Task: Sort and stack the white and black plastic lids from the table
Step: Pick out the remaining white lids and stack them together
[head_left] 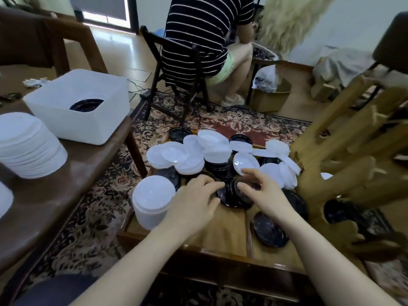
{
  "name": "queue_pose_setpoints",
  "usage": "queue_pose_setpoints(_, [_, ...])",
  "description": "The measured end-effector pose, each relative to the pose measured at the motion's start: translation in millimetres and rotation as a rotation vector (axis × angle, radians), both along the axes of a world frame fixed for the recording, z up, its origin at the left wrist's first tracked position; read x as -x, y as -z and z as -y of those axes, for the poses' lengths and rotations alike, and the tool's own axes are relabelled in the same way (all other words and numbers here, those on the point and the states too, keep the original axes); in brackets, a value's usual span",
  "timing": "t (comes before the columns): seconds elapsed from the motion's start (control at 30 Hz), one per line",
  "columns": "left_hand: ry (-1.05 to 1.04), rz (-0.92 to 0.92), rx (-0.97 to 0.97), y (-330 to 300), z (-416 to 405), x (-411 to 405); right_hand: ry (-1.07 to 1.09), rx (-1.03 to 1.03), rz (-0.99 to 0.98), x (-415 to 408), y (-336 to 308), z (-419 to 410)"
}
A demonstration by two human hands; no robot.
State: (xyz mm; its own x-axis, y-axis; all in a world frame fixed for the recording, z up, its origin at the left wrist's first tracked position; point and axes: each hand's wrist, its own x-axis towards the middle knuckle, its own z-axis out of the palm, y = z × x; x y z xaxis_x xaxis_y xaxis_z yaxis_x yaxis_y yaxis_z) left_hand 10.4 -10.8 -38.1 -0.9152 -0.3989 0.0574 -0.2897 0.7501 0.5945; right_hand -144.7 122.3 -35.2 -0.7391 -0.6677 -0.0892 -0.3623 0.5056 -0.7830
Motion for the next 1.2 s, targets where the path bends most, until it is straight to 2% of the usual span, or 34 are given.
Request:
queue_pose_setpoints(0.1, [0.136, 0.178, 0.079, 10.9, -5.2, 11.9, -0.010, -0.058, -0.115, 21.0, 8.1, -6.2])
queue_pose_setpoints(0.17, [0.154, 0.232, 0.080, 15.4, -7.8, 16.2, -0.078, -0.095, -0.262, 37.1, 11.9, 2.7])
queue_pose_setpoints(0.23, [0.156, 0.240, 0.054, 17.8, -8.2, 18.8, -0.153, -0.104, -0.399, 50.4, 11.9, 22.3])
queue_pose_setpoints(0.4, [0.133, 0.236, 0.002, 17.9, -0.9, 17.6, -0.288, -0.162, -0.596, 71.2, 18.5, 83.6])
queue_pose_setpoints(0.57, [0.113, 0.227, -0.007, 18.0, 4.2, 16.3, -0.235, -0.293, -0.836, 80.4, 31.9, 104.6])
queue_pose_setpoints(0.63, [0.087, 0.202, -0.033, 17.6, 5.9, 17.7, -0.154, -0.253, -0.945, 78.4, 32.0, 99.4])
queue_pose_setpoints(0.7, [0.058, 0.177, -0.077, 17.1, 6.6, 19.4, -0.047, -0.125, -1.007, 75.2, 28.2, 89.1])
queue_pose_setpoints(0.77, [0.022, 0.146, -0.137, 16.7, 6.0, 21.8, 0.037, 0.045, -0.923, 69.6, 20.0, 75.8])
queue_pose_setpoints(0.83, [-0.062, 0.068, -0.328, 14.1, 4.7, 23.8, 0.082, 0.177, -0.761, 61.7, 9.6, 58.9])
queue_pose_setpoints(0.87, [-0.126, 0.001, -0.527, 11.1, 3.9, 25.1, 0.086, 0.223, -0.717, 57.3, 5.6, 49.1])
queue_pose_setpoints(0.97, [-0.254, -0.174, -1.313, -1.2, 0.2, 28.0, -0.002, 0.248, -0.842, 37.1, -0.6, 18.5])
queue_pose_setpoints(1.0, [-0.250, -0.204, -1.467, -3.7, -1.2, 28.3, -0.057, 0.237, -0.911, 29.4, 0.6, 9.1])
queue_pose_setpoints(1.07, [-0.212, -0.239, -1.568, -4.7, -7.0, 27.7, -0.170, 0.211, -1.011, 14.9, 6.2, -6.2])
queue_pose_setpoints(1.2, [-0.266, -0.267, -1.609, 3.3, -20.7, 24.5, -0.388, 0.182, -1.104, -10.0, 16.4, -21.8])
